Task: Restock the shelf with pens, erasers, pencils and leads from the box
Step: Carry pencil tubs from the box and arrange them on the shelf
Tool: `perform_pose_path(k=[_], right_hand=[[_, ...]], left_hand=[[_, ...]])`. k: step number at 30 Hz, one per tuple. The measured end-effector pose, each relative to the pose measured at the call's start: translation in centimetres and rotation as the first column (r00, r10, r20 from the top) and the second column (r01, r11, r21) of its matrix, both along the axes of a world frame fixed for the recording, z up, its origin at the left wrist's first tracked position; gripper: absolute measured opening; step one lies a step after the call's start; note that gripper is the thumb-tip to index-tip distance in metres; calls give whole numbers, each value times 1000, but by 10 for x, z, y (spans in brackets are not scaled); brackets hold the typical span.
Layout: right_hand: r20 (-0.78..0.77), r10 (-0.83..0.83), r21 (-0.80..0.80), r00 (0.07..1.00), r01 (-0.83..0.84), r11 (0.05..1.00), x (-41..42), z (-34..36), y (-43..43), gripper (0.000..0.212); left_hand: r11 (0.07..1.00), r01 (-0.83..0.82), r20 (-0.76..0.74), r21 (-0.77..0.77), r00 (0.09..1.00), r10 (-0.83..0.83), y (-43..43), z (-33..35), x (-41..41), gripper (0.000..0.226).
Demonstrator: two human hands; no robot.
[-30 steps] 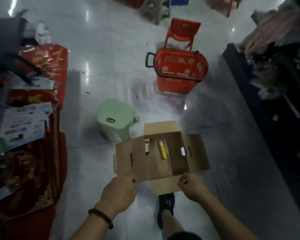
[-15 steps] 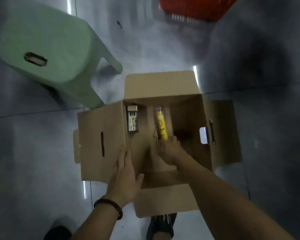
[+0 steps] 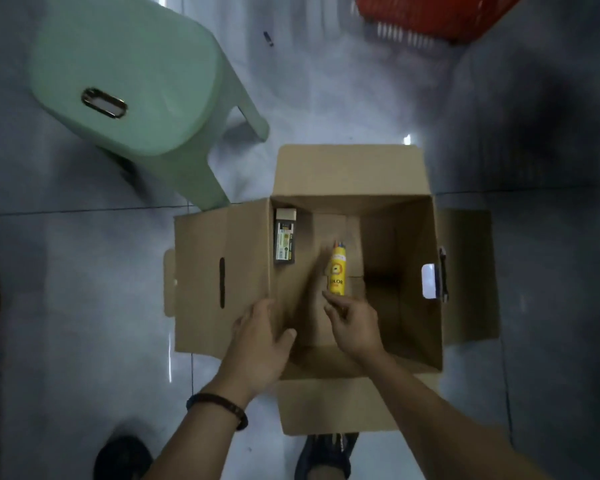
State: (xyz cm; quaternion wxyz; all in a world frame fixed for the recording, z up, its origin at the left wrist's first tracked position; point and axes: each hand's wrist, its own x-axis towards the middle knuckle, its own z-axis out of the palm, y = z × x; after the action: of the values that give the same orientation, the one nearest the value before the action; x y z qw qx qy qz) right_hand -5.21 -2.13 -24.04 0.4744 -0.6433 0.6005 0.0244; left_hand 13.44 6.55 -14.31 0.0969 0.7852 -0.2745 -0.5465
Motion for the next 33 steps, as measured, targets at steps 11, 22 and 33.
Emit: perform_pose_path(k=[11,22,33], right_hand=[[371,27,145,928,-87,986,78,362,49,29],[592,284,47,754,-384,922,283,688,156,69],[701,619,-390,355,-536,749,528,959,356,35]], left_hand=[[812,-579,-467,-72,739,486,12,282,76,45],[428,-764,-363,-484,620,696,183,613,222,43],[101,-481,-191,-871,521,832,430,857,361,41]])
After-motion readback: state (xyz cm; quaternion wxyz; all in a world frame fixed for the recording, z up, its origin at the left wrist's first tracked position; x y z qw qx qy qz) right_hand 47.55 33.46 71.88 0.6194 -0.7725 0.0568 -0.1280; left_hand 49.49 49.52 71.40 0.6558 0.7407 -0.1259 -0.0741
